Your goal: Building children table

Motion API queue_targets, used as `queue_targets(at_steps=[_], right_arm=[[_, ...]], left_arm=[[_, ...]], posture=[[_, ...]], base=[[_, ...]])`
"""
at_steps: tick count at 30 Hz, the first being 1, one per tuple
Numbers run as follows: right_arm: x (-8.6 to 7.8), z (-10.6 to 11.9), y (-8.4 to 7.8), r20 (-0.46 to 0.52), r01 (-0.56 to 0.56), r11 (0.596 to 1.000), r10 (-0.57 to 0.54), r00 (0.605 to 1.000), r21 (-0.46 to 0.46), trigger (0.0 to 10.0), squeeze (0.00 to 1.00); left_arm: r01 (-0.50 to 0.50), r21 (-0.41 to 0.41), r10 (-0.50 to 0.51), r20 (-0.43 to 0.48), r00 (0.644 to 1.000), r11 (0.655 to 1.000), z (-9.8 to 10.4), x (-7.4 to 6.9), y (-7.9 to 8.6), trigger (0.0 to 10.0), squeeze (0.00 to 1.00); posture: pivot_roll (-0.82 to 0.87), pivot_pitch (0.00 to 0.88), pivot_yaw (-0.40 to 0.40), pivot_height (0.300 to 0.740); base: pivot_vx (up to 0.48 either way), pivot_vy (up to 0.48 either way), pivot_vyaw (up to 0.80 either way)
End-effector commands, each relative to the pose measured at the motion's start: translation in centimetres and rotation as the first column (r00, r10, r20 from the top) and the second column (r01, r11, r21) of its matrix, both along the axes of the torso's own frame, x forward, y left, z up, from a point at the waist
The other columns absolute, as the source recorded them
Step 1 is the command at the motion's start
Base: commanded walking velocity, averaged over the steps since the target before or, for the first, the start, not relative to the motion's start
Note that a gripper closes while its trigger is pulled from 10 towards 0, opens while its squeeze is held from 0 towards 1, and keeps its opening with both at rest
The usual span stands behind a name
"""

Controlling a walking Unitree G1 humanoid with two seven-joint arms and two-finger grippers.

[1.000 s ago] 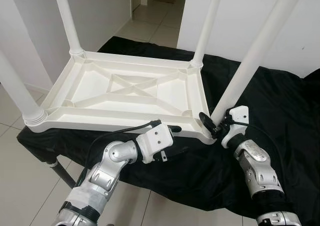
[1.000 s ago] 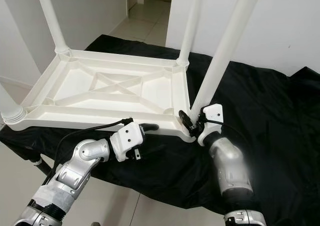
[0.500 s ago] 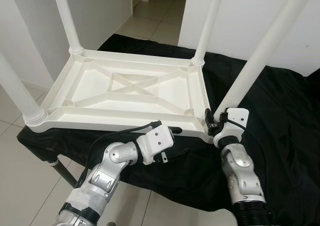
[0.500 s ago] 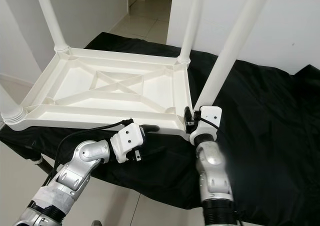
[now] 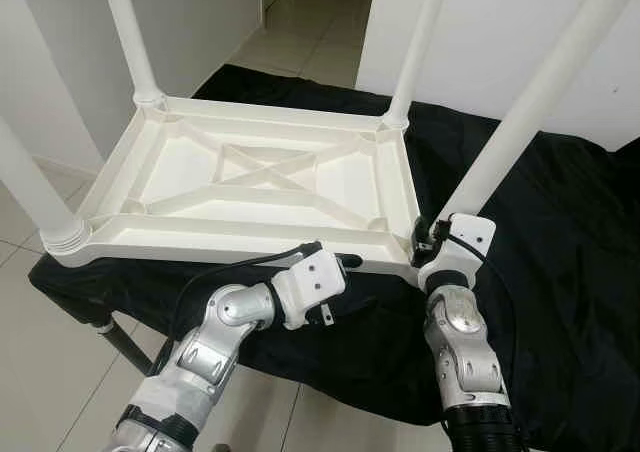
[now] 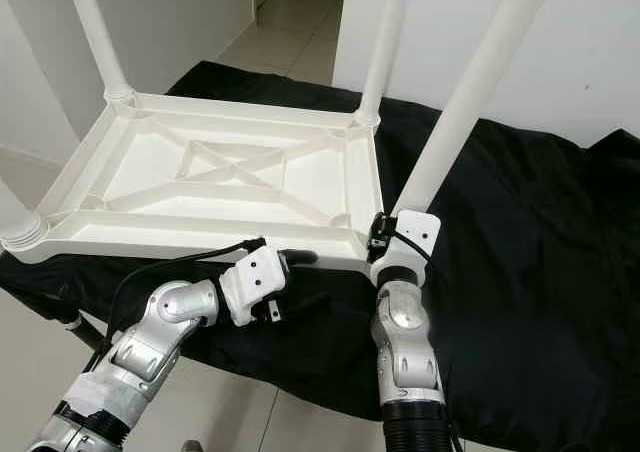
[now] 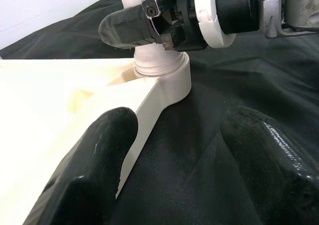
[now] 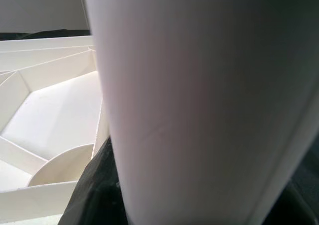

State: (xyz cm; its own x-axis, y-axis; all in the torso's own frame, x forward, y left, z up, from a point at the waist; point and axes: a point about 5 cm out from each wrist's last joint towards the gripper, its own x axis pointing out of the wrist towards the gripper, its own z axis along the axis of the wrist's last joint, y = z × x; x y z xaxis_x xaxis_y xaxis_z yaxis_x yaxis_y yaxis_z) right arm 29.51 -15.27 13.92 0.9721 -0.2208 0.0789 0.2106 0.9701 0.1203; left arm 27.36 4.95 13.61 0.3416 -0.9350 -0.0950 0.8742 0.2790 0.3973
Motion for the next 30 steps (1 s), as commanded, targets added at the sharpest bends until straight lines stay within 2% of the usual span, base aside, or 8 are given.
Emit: queue_targets(at_steps=[1, 4, 5, 14, 25, 26, 27, 30], right_arm=[[-0.6, -1.1, -0.5, -0.054, 0.036, 0.999, -0.035, 0.998, 0.017, 10.0, 0.00], [-0.5, -0.9, -0.9, -0.051, 0.032, 0.999, -0.031, 0.998, 0.013, 10.0, 0.00], [-0.5, -0.8, -0.9, -0.048, 0.026, 1.000, -0.025, 0.999, 0.007, 10.0, 1.00], [-1.1, -0.4, -1.2, 0.002, -0.063, 0.998, 0.063, 0.998, 0.008, 10.0, 1.00], [-2.1, -0.8, -3.6, 0.035, -0.257, 0.966, 0.259, 0.965, -0.039, 10.0, 1.00], [-2.0, -0.6, -3.8, 0.050, -0.302, 0.952, 0.305, 0.951, -0.054, 10.0, 0.13], [-2.0, -0.3, -4.0, 0.062, -0.347, 0.936, 0.351, 0.934, -0.068, 10.0, 0.00], [-2.0, 0.2, -4.3, 0.077, -0.435, 0.893, 0.445, 0.892, -0.112, 10.0, 0.00]], left_arm=[[-0.023, -0.008, 0.023, 0.012, 1.000, 1.000, 0.1, 0.0, 0.0, 10.0, 0.00], [-0.024, -0.005, 0.024, 0.015, 1.000, 1.000, 0.1, 0.1, 0.0, 10.0, 0.00], [-0.025, -0.004, 0.025, 0.015, 1.000, 1.000, 0.1, 0.1, 0.0, 10.0, 0.00], [-0.026, -0.002, 0.026, 0.017, 0.999, 1.000, 0.0, 0.0, -0.1, 10.0, 0.00], [-0.025, 0.007, 0.025, 0.015, 1.000, 1.000, -0.1, 0.0, 0.1, 10.0, 0.00], [-0.024, 0.008, 0.024, 0.015, 1.000, 1.000, -0.1, 0.0, 0.1, 10.0, 0.00], [-0.023, 0.009, 0.023, 0.014, 1.000, 1.000, 0.0, 0.0, 0.2, 10.0, 0.00], [-0.021, 0.010, 0.021, 0.013, 1.000, 1.000, 0.0, 0.0, 0.2, 10.0, 0.00]], posture=[[0.03, 0.056, -0.070, 0.740], [0.03, 0.055, -0.072, 0.740], [0.03, 0.055, -0.074, 0.740], [0.03, 0.056, -0.076, 0.740], [0.03, 0.062, -0.061, 0.740], [0.03, 0.064, -0.059, 0.740], [0.02, 0.066, -0.054, 0.740], [0.02, 0.070, -0.051, 0.740]], base=[[0.000, 0.000, 0.00], [0.000, 0.000, 0.00], [0.000, 0.000, 0.00], [0.000, 0.000, 0.00], [0.000, 0.000, 0.00], [0.000, 0.000, 0.00], [0.000, 0.000, 0.00], [0.000, 0.000, 0.00]])
